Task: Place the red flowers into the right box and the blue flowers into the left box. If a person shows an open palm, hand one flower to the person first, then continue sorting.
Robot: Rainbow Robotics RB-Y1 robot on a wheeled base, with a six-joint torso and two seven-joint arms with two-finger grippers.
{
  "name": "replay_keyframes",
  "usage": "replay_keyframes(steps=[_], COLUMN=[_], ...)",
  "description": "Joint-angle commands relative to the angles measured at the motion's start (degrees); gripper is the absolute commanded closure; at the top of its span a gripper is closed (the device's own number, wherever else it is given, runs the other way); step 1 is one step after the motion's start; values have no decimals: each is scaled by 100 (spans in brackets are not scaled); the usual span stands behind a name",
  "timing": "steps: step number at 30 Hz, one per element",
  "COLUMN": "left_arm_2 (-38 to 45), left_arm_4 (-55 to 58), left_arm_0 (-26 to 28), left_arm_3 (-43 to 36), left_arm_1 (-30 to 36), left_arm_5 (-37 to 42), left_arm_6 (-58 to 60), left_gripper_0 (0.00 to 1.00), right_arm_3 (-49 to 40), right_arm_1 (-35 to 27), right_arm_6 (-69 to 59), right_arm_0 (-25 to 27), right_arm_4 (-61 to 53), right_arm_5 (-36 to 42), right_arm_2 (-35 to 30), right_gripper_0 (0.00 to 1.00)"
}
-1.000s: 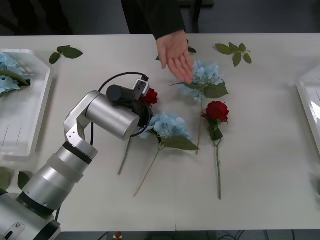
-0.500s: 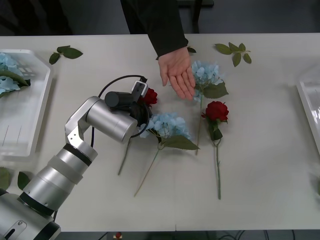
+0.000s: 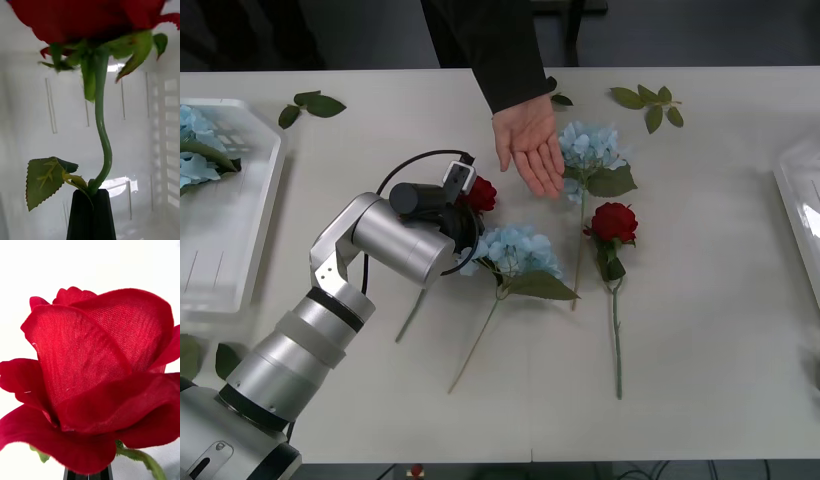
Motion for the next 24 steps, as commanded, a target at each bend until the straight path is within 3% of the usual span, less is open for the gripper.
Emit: replay_keyframes(steps=[1,12,24], left_arm_2=[-77,-77,-77], left_arm_4=[19,10,1], left_arm_0=[-40,-40,-31], left_arm_3=[-73,-73,-73], left_arm_1=[16,16,16], left_arm_5=[-9,-26,-44], left_arm_6=[-21,-12,6], left_gripper_0=[100,100,100], right_arm_3=[-745,-2020,-2169], right_arm_1=[6,314,815], right_arm_6=[645,1691,2719], right_arm_0=[-133,-133,-133], right_arm_4=[-479,-2237,-4759], right_arm_5=[195,-209,-2749], right_arm_2=[-445,-542,522], right_gripper_0=[100,100,100])
